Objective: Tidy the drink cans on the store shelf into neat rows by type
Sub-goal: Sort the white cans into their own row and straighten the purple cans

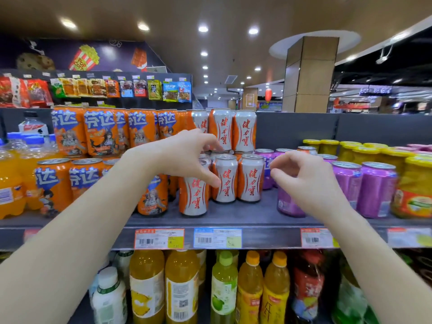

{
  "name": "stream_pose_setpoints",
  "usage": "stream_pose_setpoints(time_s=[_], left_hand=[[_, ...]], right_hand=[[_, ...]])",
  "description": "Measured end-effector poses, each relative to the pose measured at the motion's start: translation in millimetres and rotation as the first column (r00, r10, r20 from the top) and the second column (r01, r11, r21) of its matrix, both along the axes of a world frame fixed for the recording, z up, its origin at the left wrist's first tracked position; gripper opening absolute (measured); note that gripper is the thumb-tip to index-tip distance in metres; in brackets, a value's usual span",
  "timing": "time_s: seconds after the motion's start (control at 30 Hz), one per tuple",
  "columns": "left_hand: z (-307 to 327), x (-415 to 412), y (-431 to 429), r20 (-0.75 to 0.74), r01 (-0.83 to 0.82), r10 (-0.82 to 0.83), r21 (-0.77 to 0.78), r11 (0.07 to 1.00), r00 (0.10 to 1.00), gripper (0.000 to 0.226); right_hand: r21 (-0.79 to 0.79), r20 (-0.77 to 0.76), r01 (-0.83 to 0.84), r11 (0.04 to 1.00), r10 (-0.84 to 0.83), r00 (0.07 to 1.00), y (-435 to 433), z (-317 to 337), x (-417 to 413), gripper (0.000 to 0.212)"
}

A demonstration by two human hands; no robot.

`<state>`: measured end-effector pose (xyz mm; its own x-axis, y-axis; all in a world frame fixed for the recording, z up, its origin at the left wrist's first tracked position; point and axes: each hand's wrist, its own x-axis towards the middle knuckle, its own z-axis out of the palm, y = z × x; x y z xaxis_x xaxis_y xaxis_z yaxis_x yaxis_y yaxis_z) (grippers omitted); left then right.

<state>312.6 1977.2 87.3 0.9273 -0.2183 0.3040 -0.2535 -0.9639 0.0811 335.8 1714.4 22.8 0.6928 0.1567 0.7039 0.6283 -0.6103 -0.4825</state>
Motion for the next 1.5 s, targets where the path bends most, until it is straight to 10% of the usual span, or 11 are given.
stream_pose_setpoints(time_s=[0.4, 0.7, 1.1, 1.5], left_hand=[[-36, 57, -137, 0.142, 0.159, -0.126, -0.252, 0.954, 0.982, 0.072], [-60, 69, -164, 0.158, 0.109, -0.046, -0.419, 0.901, 0.986, 0.072], [-60, 62, -159, 0.145, 0.112, -0.053, -0.434, 0.894, 0.988, 0.063], [-69, 62, -161, 0.35, 0.196, -0.034, -0.437, 0.878, 0.936, 0.058]], right_hand=[[-0.315, -0.223, 0.192, 0.93, -0.269, 0.937, -112, 79, 114, 0.017], [-0.575, -0.359, -0.021, 0.818, -0.23, 0.905, -116, 74, 150, 0.023], [-0.461, -0.645, -0.273, 0.844, -0.108, 0.757, -128, 103, 177, 0.033], [-0.725, -0.339, 0.002, 0.688, -0.36, 0.869, -97, 101, 262, 0.056]])
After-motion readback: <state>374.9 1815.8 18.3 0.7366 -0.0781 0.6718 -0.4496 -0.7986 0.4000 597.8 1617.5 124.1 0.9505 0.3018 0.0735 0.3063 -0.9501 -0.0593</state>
